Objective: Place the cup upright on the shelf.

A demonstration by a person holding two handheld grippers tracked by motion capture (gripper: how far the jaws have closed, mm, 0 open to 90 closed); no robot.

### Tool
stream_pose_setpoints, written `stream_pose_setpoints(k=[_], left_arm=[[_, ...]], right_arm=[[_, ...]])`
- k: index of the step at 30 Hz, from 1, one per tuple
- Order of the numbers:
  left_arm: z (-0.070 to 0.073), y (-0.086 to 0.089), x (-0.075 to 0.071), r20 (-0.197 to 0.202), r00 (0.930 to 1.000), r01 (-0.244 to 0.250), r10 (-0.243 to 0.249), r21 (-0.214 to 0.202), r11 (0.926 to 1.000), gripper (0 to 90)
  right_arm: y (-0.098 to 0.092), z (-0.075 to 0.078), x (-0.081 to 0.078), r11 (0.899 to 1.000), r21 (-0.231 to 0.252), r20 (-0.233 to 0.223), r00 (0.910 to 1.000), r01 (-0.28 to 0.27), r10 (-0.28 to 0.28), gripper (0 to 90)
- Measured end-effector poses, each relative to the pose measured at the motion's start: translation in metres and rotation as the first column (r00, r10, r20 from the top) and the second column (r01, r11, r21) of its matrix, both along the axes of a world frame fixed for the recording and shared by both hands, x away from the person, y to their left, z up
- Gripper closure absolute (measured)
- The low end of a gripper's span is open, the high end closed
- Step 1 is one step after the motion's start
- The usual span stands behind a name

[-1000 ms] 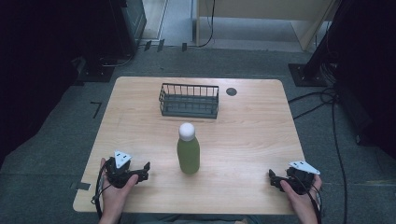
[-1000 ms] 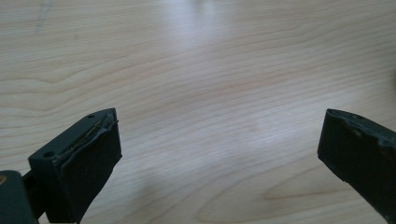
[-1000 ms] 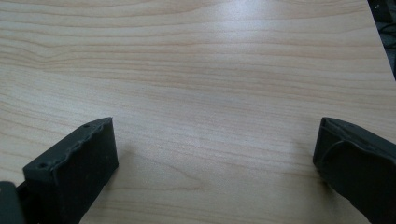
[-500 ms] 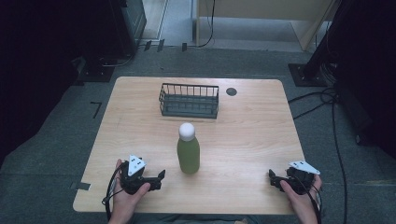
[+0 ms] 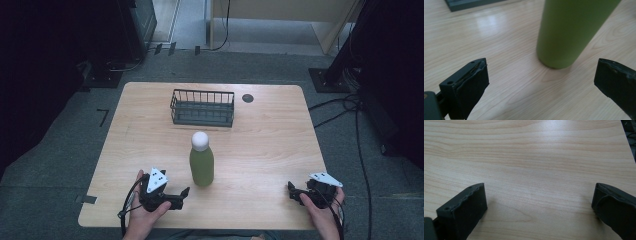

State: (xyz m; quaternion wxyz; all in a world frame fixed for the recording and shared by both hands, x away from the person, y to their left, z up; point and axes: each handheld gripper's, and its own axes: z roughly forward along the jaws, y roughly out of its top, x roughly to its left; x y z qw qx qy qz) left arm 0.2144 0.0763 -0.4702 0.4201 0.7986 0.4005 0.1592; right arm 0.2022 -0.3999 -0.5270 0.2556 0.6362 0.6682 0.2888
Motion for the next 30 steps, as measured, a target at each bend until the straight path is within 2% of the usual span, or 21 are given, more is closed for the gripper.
stream_pose_setpoints(k=[4,5,11,20,21,23,30], left_arm=[[0.004,-0.01,-0.001,0.009,0.9995,0.031,-0.031,0.009,0.9995,0.0],[0.006,-0.017,0.0,0.018,0.9988,0.045,-0.045,0.013,0.9989,0.0],[0.016,-0.035,0.004,0.042,0.9976,0.054,-0.054,0.001,0.9985,0.0],[0.031,-0.042,0.013,0.083,0.9961,0.031,-0.031,-0.007,0.9995,2.1],[0.031,-0.042,0.013,0.083,0.9961,0.031,-0.031,-0.007,0.9995,4.0],[0.038,-0.041,0.017,0.089,0.9956,0.03,-0.027,-0.034,0.999,5.1],[0.046,-0.051,0.026,0.089,0.9952,0.046,-0.042,-0.046,0.9979,7.9]], right_arm=[[0.0,0.0,0.0,1.0,0.0,0.0,1.0,0.0,0.0,0.0],[0.0,0.0,0.0,1.0,0.0,0.0,1.0,0.0,0.0,0.0],[0.0,0.0,0.0,1.0,0.0,0.0,1.0,0.0,0.0,0.0],[0.0,0.0,0.0,1.0,0.0,0.0,1.0,0.0,0.0,0.0],[0.0,0.0,0.0,1.0,0.0,0.0,1.0,0.0,0.0,0.0],[0.0,0.0,0.0,1.0,0.0,0.0,1.0,0.0,0.0,0.0],[0.0,0.0,0.0,1.0,0.0,0.0,1.0,0.0,0.0,0.0]])
